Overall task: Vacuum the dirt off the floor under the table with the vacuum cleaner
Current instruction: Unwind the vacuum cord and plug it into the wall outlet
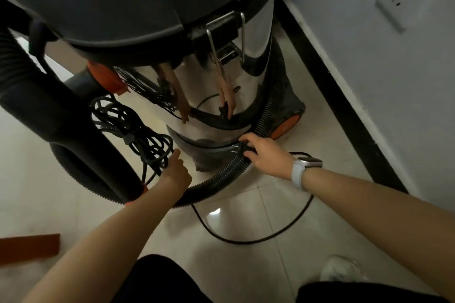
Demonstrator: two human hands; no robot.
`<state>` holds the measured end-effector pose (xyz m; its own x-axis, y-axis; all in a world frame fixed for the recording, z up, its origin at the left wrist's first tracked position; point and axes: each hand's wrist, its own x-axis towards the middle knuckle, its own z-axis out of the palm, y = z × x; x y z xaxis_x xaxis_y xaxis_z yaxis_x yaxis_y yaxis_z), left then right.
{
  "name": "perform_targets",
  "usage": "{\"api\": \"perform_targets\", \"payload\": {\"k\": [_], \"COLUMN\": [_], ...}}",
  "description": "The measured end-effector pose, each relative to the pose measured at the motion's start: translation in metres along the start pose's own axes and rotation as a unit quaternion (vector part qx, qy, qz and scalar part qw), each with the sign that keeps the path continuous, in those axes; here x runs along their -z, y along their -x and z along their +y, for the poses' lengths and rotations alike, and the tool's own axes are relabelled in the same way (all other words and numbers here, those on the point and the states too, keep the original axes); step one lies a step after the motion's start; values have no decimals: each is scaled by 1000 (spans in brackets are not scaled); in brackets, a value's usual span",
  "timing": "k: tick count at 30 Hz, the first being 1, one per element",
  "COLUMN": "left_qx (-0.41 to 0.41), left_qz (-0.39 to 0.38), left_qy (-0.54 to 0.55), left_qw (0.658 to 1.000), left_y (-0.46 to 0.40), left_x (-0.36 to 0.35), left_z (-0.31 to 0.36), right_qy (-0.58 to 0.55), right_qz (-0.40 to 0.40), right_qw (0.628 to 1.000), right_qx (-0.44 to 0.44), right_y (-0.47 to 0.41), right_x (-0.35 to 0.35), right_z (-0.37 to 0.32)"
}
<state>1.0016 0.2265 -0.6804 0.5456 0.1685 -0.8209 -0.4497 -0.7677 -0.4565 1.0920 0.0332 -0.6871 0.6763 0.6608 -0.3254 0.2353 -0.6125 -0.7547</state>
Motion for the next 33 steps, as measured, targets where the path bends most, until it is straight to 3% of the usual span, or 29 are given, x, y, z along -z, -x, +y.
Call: {"api": "perform_targets", "payload": {"k": [2,5,8,11,13,16,18,23,27,28,30,32,33], "left_qx": [17,-10,-6,-36,-72,-100,-94,-77,-87,-86,-80,-75,-82], "left_qz": [28,211,333,429,467,482,484,460,471,473,459,433,435], "left_qy": [74,184,357,513,568,611,636,689,689,684,656,620,612], "left_qw": [997,960,873,743,674,620,593,555,544,548,594,649,655], "left_y": [5,8,15,28,44,62,70,84,96,101,107,115,119], "left_x": [0,4,20,40,54,68,71,64,71,74,80,88,94], "left_z": [-8,-17,-24,-27,-26,-18,-17,-20,-18,-18,-19,-20,-20], "right_qy": [1,-25,-31,30,62,0,-47,-89,2,20,29,81,119], "right_qz": [1,34,47,13,6,2,46,224,151,146,141,172,191], "right_qw": [1000,999,998,999,998,995,994,970,977,976,980,967,953], "right_qx": [0,-7,-11,1,27,96,83,32,154,157,137,170,204], "right_y": [1,3,6,9,7,2,5,13,15,17,25,35,40], "right_x": [2,7,11,10,10,6,9,47,53,55,71,96,110], "right_z": [3,9,17,23,19,5,-1,-3,-26,-30,-35,-41,-48]}}
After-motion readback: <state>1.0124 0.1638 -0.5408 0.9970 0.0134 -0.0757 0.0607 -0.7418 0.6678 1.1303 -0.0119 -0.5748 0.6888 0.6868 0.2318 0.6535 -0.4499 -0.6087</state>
